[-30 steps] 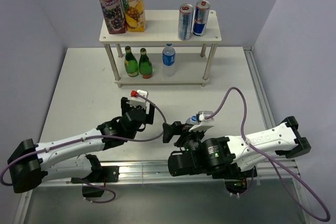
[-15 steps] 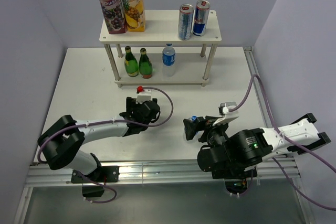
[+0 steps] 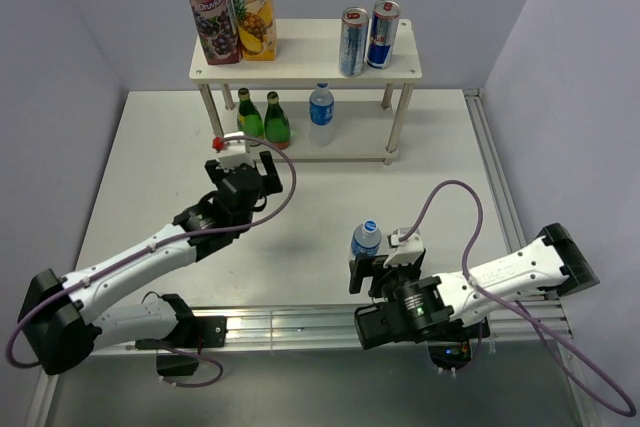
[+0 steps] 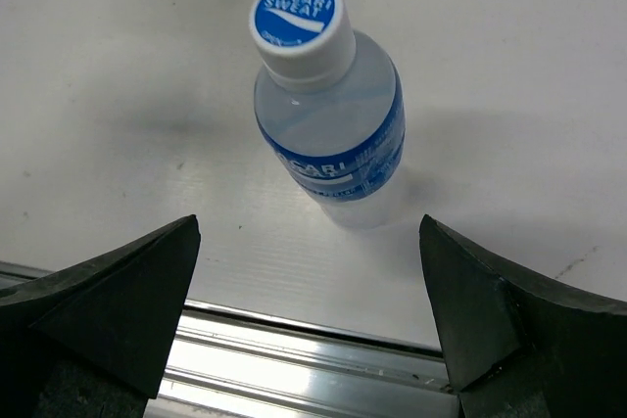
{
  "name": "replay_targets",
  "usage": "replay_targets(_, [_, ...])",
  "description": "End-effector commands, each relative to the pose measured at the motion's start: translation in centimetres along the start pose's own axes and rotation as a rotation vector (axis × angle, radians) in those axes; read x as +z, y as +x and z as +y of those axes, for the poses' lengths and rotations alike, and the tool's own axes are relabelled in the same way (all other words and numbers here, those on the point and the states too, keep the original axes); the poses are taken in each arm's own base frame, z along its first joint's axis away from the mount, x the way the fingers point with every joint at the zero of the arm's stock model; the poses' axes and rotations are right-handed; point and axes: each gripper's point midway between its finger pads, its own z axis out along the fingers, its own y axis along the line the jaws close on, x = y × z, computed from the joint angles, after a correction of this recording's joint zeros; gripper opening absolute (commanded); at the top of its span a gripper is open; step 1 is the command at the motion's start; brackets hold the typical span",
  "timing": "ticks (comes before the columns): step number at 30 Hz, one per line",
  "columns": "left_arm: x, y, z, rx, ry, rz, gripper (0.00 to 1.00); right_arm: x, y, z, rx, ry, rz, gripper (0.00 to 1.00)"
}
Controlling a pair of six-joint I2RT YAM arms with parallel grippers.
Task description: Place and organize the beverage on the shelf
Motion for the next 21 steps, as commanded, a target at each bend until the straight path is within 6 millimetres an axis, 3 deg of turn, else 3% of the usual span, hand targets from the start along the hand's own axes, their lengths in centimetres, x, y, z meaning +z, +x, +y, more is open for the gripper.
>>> replay_targets(1, [-0.7, -2.6, -0.5, -0.065, 0.064, -0.048, 0.91, 0.5, 0.9, -0.6, 0.080, 0.031, -0.013, 1.00])
replay_targets(6, [-0.8, -2.7, 0.2, -0.091, 0.055, -0.064, 0.91, 2.1, 2.8, -1.6, 0.118, 0.048, -0.029, 1.00])
replay_targets(10, [-0.9, -2.4, 0.5, -0.100, 0.060, -0.067, 0.90, 3.1, 2.1, -1.0, 0.139, 0.056, -0.085, 1.00])
replay_targets(11, [-0.9, -2.4, 0.5, -0.099, 0.061, -0.065, 0.90, 3.4, 2.3, -0.9, 0.079, 0.065, -0.083, 1.00])
replay_targets(16, [-0.9, -2.5, 0.7, -0.105, 0.052, -0.070, 0.90, 5.6, 3.0, -0.5, 0.120, 0.096, -0.095, 1.00])
replay_targets(21, [-0.9, -2.1, 0.9, -0.111, 0.060, -0.079, 0.90, 6.9, 3.5, -1.5, 0.102, 0.129, -0.105, 1.00])
